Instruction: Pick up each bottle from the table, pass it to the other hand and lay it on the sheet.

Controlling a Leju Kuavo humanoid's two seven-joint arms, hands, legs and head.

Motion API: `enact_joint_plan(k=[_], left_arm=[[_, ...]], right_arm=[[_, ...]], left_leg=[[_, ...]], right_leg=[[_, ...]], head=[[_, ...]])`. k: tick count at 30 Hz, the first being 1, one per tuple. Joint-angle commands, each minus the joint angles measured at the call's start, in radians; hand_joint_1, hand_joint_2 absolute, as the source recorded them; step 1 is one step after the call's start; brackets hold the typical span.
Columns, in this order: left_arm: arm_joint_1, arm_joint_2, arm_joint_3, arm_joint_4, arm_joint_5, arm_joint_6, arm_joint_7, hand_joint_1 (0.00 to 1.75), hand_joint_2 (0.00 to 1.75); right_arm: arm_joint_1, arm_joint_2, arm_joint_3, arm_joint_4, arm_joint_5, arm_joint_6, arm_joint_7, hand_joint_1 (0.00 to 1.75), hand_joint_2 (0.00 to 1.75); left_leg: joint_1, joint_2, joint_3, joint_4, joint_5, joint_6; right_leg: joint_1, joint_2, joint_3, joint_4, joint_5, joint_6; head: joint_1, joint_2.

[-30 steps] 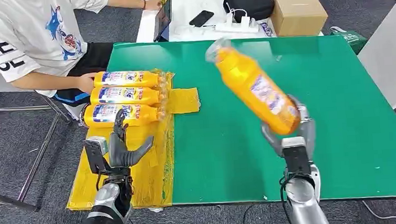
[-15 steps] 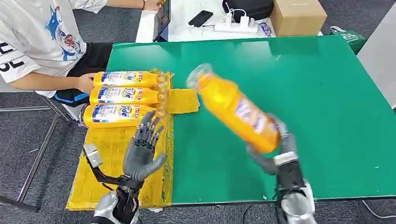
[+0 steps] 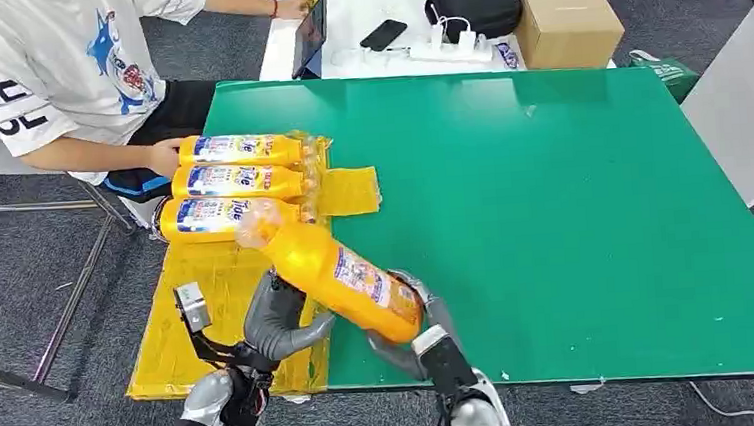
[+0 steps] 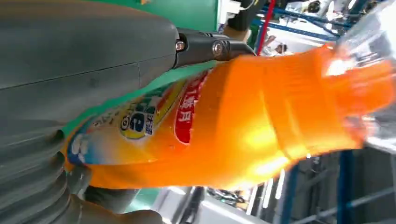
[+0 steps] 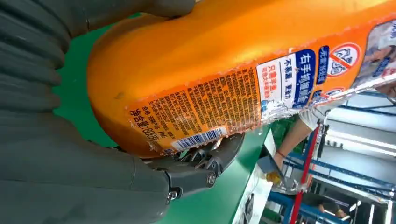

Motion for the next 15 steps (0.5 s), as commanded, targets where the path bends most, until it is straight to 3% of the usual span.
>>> enact_joint_plan(k=[1, 15], left_arm=[[-0.046, 0.034, -0.057, 0.104, -0.021, 0.01, 0.014, 0.0, 1.75], [-0.049, 0.044, -0.043, 0.142, 0.092, -0.066, 0.049, 0.0, 1.75]], right_arm=[[-0.086, -0.002, 0.123, 0.183, 0.017, -0.019, -0.003, 1.75, 1.75], [-0.113, 0.0, 0.247, 0.378, 0.087, -0.05, -0.003, 1.75, 1.75]], left_leg=[[0.001, 0.002, 0.004, -0.001, -0.001, -0.001], [0.001, 0.001, 0.005, -0.001, -0.001, -0.001]], right_leg=[[0.001, 0.001, 0.004, -0.001, 0.0, -0.001], [0.001, -0.001, 0.004, -0.002, -0.001, -0.002]], head=[[0.0, 0.0], [0.0, 0.0]])
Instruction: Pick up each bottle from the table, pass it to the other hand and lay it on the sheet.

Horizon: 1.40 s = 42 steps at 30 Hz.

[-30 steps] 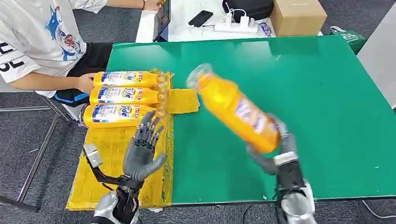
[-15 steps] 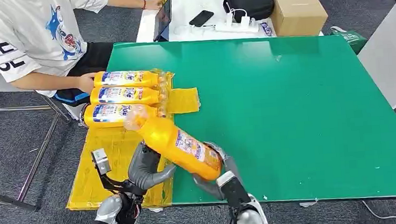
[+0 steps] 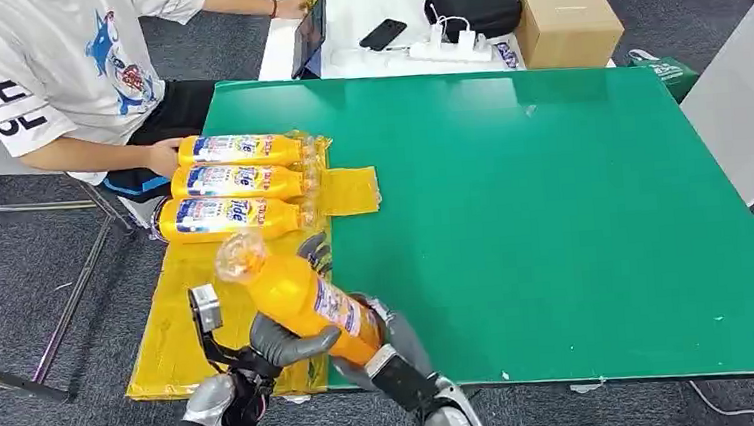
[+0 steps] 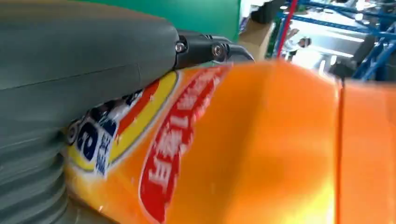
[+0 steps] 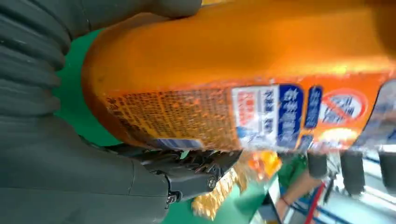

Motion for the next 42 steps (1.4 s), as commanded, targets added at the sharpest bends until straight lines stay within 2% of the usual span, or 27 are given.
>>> enact_joint_plan(k=[1, 11, 12, 13, 25, 26, 27, 28, 31, 33, 34, 35, 42], left_arm=[[-0.042, 0.026, -0.02, 0.088, 0.066, -0.045, 0.021, 0.0, 1.75], [-0.033, 0.02, -0.007, 0.077, 0.134, -0.076, 0.04, 0.0, 1.75], [-0.027, 0.018, -0.006, 0.065, 0.133, -0.069, 0.037, 0.19, 1.75], [-0.024, 0.019, -0.007, 0.06, 0.131, -0.064, 0.037, 1.75, 1.75], [-0.003, 0.024, -0.014, -0.007, 0.109, -0.05, 0.035, 1.75, 1.75], [-0.004, 0.024, -0.014, -0.007, 0.108, -0.048, 0.035, 1.75, 1.75], [-0.004, 0.024, -0.013, -0.007, 0.109, -0.047, 0.036, 1.75, 1.75], [-0.001, 0.023, -0.01, -0.011, 0.108, -0.039, 0.038, 1.75, 1.75], [0.003, 0.026, 0.0, -0.02, 0.111, -0.031, 0.037, 1.75, 1.75], [-0.003, 0.033, 0.019, -0.028, 0.111, -0.017, 0.036, 1.75, 1.75], [-0.007, 0.036, 0.021, -0.029, 0.111, -0.017, 0.036, 1.75, 1.75], [-0.009, 0.032, 0.042, -0.032, 0.105, 0.003, 0.03, 1.75, 1.75], [-0.021, 0.031, 0.063, -0.032, 0.094, 0.025, 0.025, 1.75, 1.75]], right_arm=[[-0.054, -0.013, 0.121, 0.203, 0.02, -0.031, 0.002, 1.75, 1.75], [-0.067, -0.007, 0.123, 0.245, 0.058, -0.055, 0.002, 1.75, 1.75], [-0.065, -0.005, 0.118, 0.242, 0.051, -0.059, 0.002, 1.75, 1.75], [-0.065, -0.005, 0.118, 0.239, 0.049, -0.061, 0.002, 1.75, 1.75], [-0.101, 0.001, 0.024, 0.079, 0.03, -0.115, 0.002, 1.75, 1.75], [-0.106, 0.004, 0.016, 0.072, 0.031, -0.112, 0.003, 1.57, 1.75], [-0.108, 0.008, 0.008, 0.064, 0.033, -0.111, 0.002, 0.94, 1.75], [-0.103, 0.017, -0.01, 0.046, 0.033, -0.111, 0.002, 0.0, 0.0], [-0.09, 0.009, -0.014, -0.007, -0.012, -0.034, 0.002, 0.0, 0.0], [-0.072, -0.026, -0.005, -0.079, -0.082, 0.111, 0.002, 0.0, 0.0], [-0.072, -0.028, -0.006, -0.08, -0.083, 0.113, 0.002, 0.0, 0.0], [-0.063, -0.045, 0.001, -0.115, -0.101, 0.182, 0.008, 0.0, 0.0], [-0.053, -0.058, -0.002, -0.148, -0.099, 0.203, 0.007, 0.0, 0.0]], left_leg=[[0.001, 0.001, 0.004, -0.001, -0.001, 0.0], [0.001, 0.001, 0.004, -0.001, -0.001, 0.0], [0.0, 0.001, 0.003, -0.001, -0.001, 0.0], [0.001, 0.001, 0.005, -0.001, -0.002, -0.001], [0.001, 0.002, 0.003, 0.001, -0.002, 0.0], [0.0, 0.003, 0.001, 0.001, -0.001, 0.0], [0.0, 0.002, 0.001, 0.001, -0.001, 0.0], [0.0, 0.002, 0.002, 0.001, -0.002, 0.0], [0.0, 0.002, 0.001, 0.0, 0.0, 0.0], [0.0, 0.001, 0.002, 0.0, -0.001, 0.0], [0.0, 0.001, 0.002, 0.0, -0.001, 0.0], [0.0, 0.001, 0.001, 0.0, 0.0, 0.0], [0.001, 0.0, 0.002, 0.0, -0.001, 0.0]], right_leg=[[0.001, 0.0, 0.004, -0.001, 0.0, -0.001], [0.001, -0.001, 0.004, -0.001, -0.001, -0.001], [0.001, -0.001, 0.003, -0.001, -0.001, -0.001], [0.001, -0.002, 0.005, -0.001, -0.002, -0.001], [0.001, 0.0, 0.003, 0.001, -0.002, -0.001], [0.0, 0.0, 0.0, 0.001, 0.0, -0.001], [0.0, 0.0, 0.0, 0.001, 0.0, -0.001], [0.001, 0.0, 0.002, 0.001, -0.001, -0.001], [0.0, 0.0, 0.001, 0.001, 0.0, -0.001], [0.0, 0.0, 0.001, 0.0, -0.001, -0.001], [0.001, -0.001, 0.003, 0.0, -0.001, -0.001], [0.0, -0.001, 0.001, 0.0, 0.0, -0.001], [0.001, -0.002, 0.003, 0.0, -0.001, -0.001]], head=[[0.0, 0.0], [0.0, 0.0], [0.0, 0.0], [0.0, 0.0], [0.0, 0.0], [0.0, 0.0], [0.0, 0.0], [0.0, 0.0], [0.0, 0.0], [0.0, 0.0], [0.0, 0.0], [0.0, 0.0], [0.0, 0.0]])
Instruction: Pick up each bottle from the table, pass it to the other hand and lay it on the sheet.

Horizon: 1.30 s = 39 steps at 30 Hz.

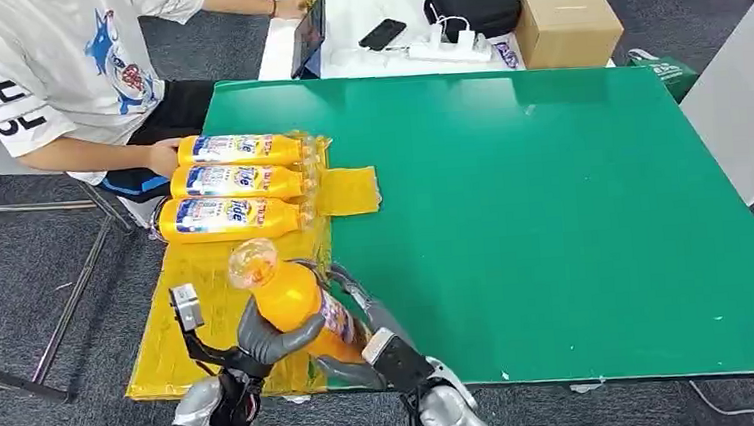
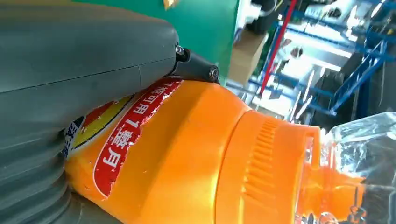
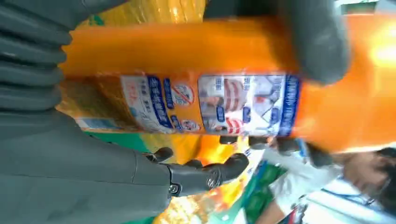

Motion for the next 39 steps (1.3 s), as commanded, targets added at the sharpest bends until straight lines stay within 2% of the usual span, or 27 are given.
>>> enact_joint_plan(k=[1, 4, 7, 8, 9, 10, 13, 14, 16, 17, 20, 22, 25, 26, 32, 36, 39], left_arm=[[-0.036, 0.009, 0.03, 0.014, -0.007, 0.008, 0.002, 1.75, 1.75], [-0.036, 0.009, 0.03, 0.014, -0.007, 0.008, 0.002, 1.75, 1.75], [-0.067, -0.004, 0.075, 0.005, -0.168, 0.188, -0.047, 1.75, 1.75], [-0.082, -0.008, 0.095, -0.001, -0.239, 0.28, -0.066, 1.75, 1.75], [-0.097, -0.015, 0.122, -0.003, -0.282, 0.34, -0.072, 1.75, 1.75], [-0.113, -0.021, 0.162, -0.014, -0.336, 0.428, -0.085, 1.75, 1.75], [-0.128, -0.021, 0.227, -0.078, -0.502, 0.654, -0.131, 1.75, 1.75], [-0.134, -0.01, 0.234, -0.105, -0.617, 0.762, -0.152, 1.75, 1.75], [-0.148, 0.008, 0.241, -0.111, -0.713, 0.825, -0.14, 1.75, 1.75], [-0.164, 0.025, 0.23, -0.089, -0.862, 0.921, -0.135, 1.75, 1.75], [-0.188, 0.031, 0.228, -0.022, -0.982, 0.979, -0.123, 1.75, 1.75], [-0.188, 0.031, 0.228, -0.022, -0.982, 0.979, -0.123, 1.75, 1.75], [-0.188, 0.031, 0.228, -0.022, -0.982, 0.979, -0.123, 1.75, 1.75], [-0.188, 0.031, 0.228, -0.022, -0.982, 0.979, -0.123, 1.75, 1.75], [-0.188, 0.027, 0.226, -0.007, -0.983, 0.977, -0.123, 1.75, 1.75], [-0.194, 0.035, 0.225, 0.047, -1.065, 1.041, -0.115, 1.75, 1.75], [-0.187, 0.044, 0.227, 0.075, -1.035, 0.977, -0.108, 1.75, 1.75]], right_arm=[[-0.001, -0.046, -0.018, -0.063, -0.005, 0.013, 0.006, 0.0, 0.0], [-0.001, -0.046, -0.018, -0.063, -0.005, 0.013, 0.006, 0.0, 0.0], [0.021, -0.057, -0.021, -0.15, -0.036, 0.072, 0.001, 0.0, 0.0], [0.03, -0.056, -0.026, -0.187, -0.052, 0.076, 0.001, 0.0, 0.0], [0.04, -0.053, -0.036, -0.221, -0.06, 0.07, 0.001, 0.0, 0.0], [0.056, -0.047, -0.056, -0.274, -0.078, 0.059, 0.001, 0.0, 0.0], [0.102, -0.021, -0.113, -0.428, -0.108, -0.079, 0.001, 0.0, 0.0], [0.115, -0.012, -0.133, -0.492, -0.104, -0.173, 0.001, 0.0, 0.0], [0.123, -0.003, -0.161, -0.538, -0.146, -0.233, 0.001, 0.0, 0.0], [0.127, 0.006, -0.18, -0.594, -0.183, -0.299, 0.001, 0.0, 0.0], [0.134, 0.01, -0.213, -0.67, -0.209, -0.399, 0.001, 0.0, 0.0], [0.134, 0.01, -0.213, -0.67, -0.209, -0.399, 0.001, 0.0, 0.0], [0.134, 0.01, -0.213, -0.67, -0.209, -0.399, 0.001, 0.0, 0.0], [0.134, 0.01, -0.213, -0.67, -0.209, -0.399, 0.001, 0.0, 0.0], [0.136, 0.009, -0.213, -0.681, -0.206, -0.418, 0.001, 0.0, 0.0], [0.14, 0.006, -0.222, -0.683, -0.228, -0.451, 0.001, 0.0, 0.0], [0.143, 0.011, -0.239, -0.658, -0.234, -0.451, 0.001, 0.0, 0.0]], left_leg=[[0.0, -0.001, 0.001, 0.0, 0.0, 0.0], [0.0, -0.001, 0.002, 0.0, -0.001, 0.0], [0.0, -0.001, 0.002, 0.0, 0.0, 0.0], [0.001, -0.002, 0.007, 0.0, -0.003, -0.001], [0.001, -0.002, 0.001, 0.001, -0.001, 0.0], [0.001, -0.002, 0.003, 0.002, -0.002, -0.001], [0.001, -0.001, -0.002, 0.002, 0.0, -0.001], [0.001, -0.001, -0.001, 0.003, -0.001, -0.001], [0.002, -0.001, 0.002, 0.004, -0.003, -0.001], [0.001, -0.001, 0.0, 0.002, -0.001, -0.001], [0.002, -0.001, 0.006, 0.003, -0.004, -0.001], [0.0, -0.002, 0.001, 0.0, 0.0, 0.0], [0.001, -0.001, 0.005, 0.0, -0.002, -0.001], [0.0, -0.001, 0.001, 0.0, 0.0, 0.0], [0.0, 0.0, 0.001, 0.0, 0.0, 0.0], [0.001, -0.001, 0.004, 0.0, -0.001, 0.0], [0.0, 0.0, 0.004, -0.001, 0.0, 0.0]], right_leg=[[0.0, -0.002, 0.001, 0.0, 0.0, -0.001], [0.001, -0.002, 0.003, -0.001, -0.001, -0.001], [0.001, -0.002, 0.002, 0.0, -0.001, -0.001], [0.002, -0.004, 0.008, -0.001, -0.003, -0.002], [0.001, -0.003, 0.002, 0.001, -0.002, -0.001], [0.002, -0.003, 0.004, 0.001, -0.002, -0.002], [0.001, -0.002, -0.001, 0.002, -0.001, -0.001], [0.001, -0.002, 0.0, 0.002, -0.002, -0.001], [0.002, -0.003, 0.003, 0.003, -0.003, -0.002], [0.001, -0.003, 0.001, 0.002, -0.002, -0.001], [0.002, -0.003, 0.007, 0.002, -0.004, -0.003], [0.0, -0.002, 0.002, 0.0, -0.001, -0.001], [0.001, -0.002, 0.006, 0.0, -0.002, -0.002], [0.0, -0.001, 0.002, 0.0, 0.0, -0.001], [0.001, -0.001, 0.001, 0.0, 0.0, -0.001], [0.001, -0.003, 0.005, 0.0, -0.001, -0.001], [0.0, -0.001, 0.004, -0.001, -0.001, -0.001]], head=[[0.0, 0.0], [0.0, 0.0], [0.001, 0.0], [0.0, 0.0], [0.0, 0.0], [0.0, 0.0], [0.0, 0.0], [0.0, 0.0], [0.0, 0.0], [0.0, 0.0], [0.001, 0.0], [0.0, 0.0], [0.001, 0.0], [0.0, 0.0], [0.0, 0.0], [0.0, 0.0], [0.0, 0.0]])
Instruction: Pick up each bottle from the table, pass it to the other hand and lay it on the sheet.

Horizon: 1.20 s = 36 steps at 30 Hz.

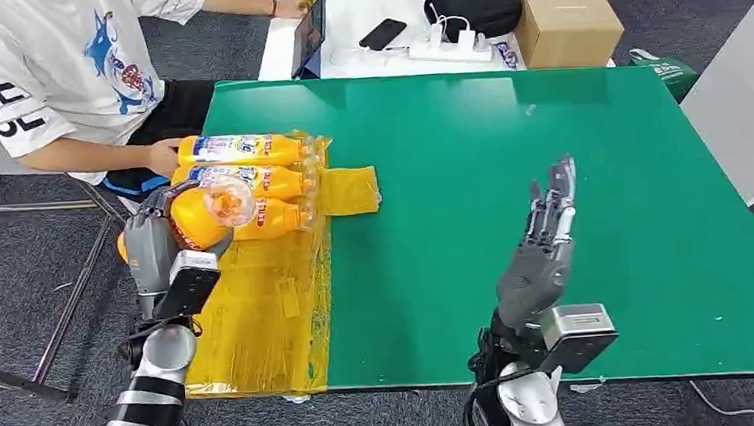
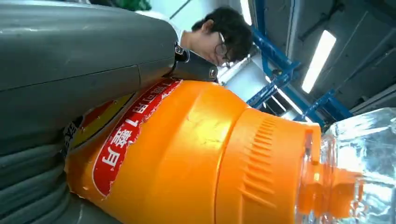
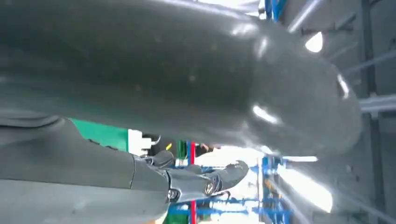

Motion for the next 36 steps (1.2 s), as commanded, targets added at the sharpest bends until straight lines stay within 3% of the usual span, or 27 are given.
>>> enact_joint_plan(k=[1, 8, 12, 16, 25, 31, 32, 36], left_arm=[[-0.038, 0.037, 0.004, 0.149, -0.005, -0.073, 0.019, 1.75, 1.75], [-0.074, 0.152, -0.123, 0.367, -0.223, -0.279, 0.127, 1.75, 1.75], [-0.114, 0.186, -0.18, 0.485, -0.317, -0.307, 0.158, 1.75, 1.75], [-0.132, 0.197, -0.205, 0.533, -0.328, -0.352, 0.154, 1.75, 1.75], [-0.09, 0.243, -0.261, 0.518, -0.351, -0.353, 0.112, 1.75, 1.75], [-0.089, 0.236, -0.274, 0.515, -0.318, -0.393, 0.077, 1.75, 1.75], [-0.086, 0.237, -0.275, 0.511, -0.298, -0.419, 0.069, 1.29, 1.75], [-0.082, 0.238, -0.279, 0.509, -0.292, -0.427, 0.067, 1.29, 1.75]], right_arm=[[-0.001, 0.003, -0.061, 0.033, -0.014, -0.014, 0.003, 0.0, 0.0], [-0.017, 0.01, -0.104, 0.101, -0.039, 0.061, 0.003, 0.0, 0.0], [-0.026, 0.016, -0.113, 0.144, -0.035, 0.088, 0.003, 0.0, 0.0], [-0.031, 0.015, -0.113, 0.165, -0.039, 0.107, 0.004, 0.0, 0.0], [-0.045, 0.015, -0.109, 0.241, -0.068, 0.15, 0.016, 0.0, 0.0], [-0.053, 0.021, -0.11, 0.28, -0.079, 0.177, 0.014, 0.0, 0.0], [-0.055, 0.022, -0.109, 0.285, -0.08, 0.181, 0.016, 0.0, 0.0], [-0.059, 0.024, -0.109, 0.292, -0.08, 0.181, 0.016, 0.0, 0.0]], left_leg=[[0.0, 0.0, 0.003, -0.001, -0.001, 0.0], [0.001, 0.001, 0.007, -0.002, -0.001, -0.001], [0.001, 0.001, 0.004, -0.001, -0.001, -0.001], [0.003, 0.002, 0.012, -0.002, -0.003, -0.002], [0.0, 0.005, 0.01, -0.002, -0.001, -0.001], [0.001, 0.006, 0.012, -0.002, -0.001, -0.001], [0.0, 0.005, 0.012, -0.002, -0.002, -0.001], [0.0, 0.005, 0.014, -0.003, -0.001, -0.001]], right_leg=[[0.0, -0.001, 0.003, -0.001, 0.0, -0.001], [0.001, 0.0, 0.007, -0.002, -0.001, -0.002], [0.001, -0.001, 0.004, -0.001, -0.001, -0.001], [0.003, -0.002, 0.012, -0.003, -0.003, -0.003], [0.001, 0.003, 0.009, -0.002, 0.0, -0.002], [0.001, 0.003, 0.01, -0.001, 0.001, -0.002], [0.001, 0.003, 0.01, -0.001, 0.0, -0.002], [0.001, 0.003, 0.011, -0.001, 0.0, -0.002]], head=[[0.0, 0.0], [0.0, 0.0], [0.0, 0.0], [0.0, 0.0], [0.0, 0.0], [0.0, 0.0], [0.0, 0.0], [0.0, 0.0]])
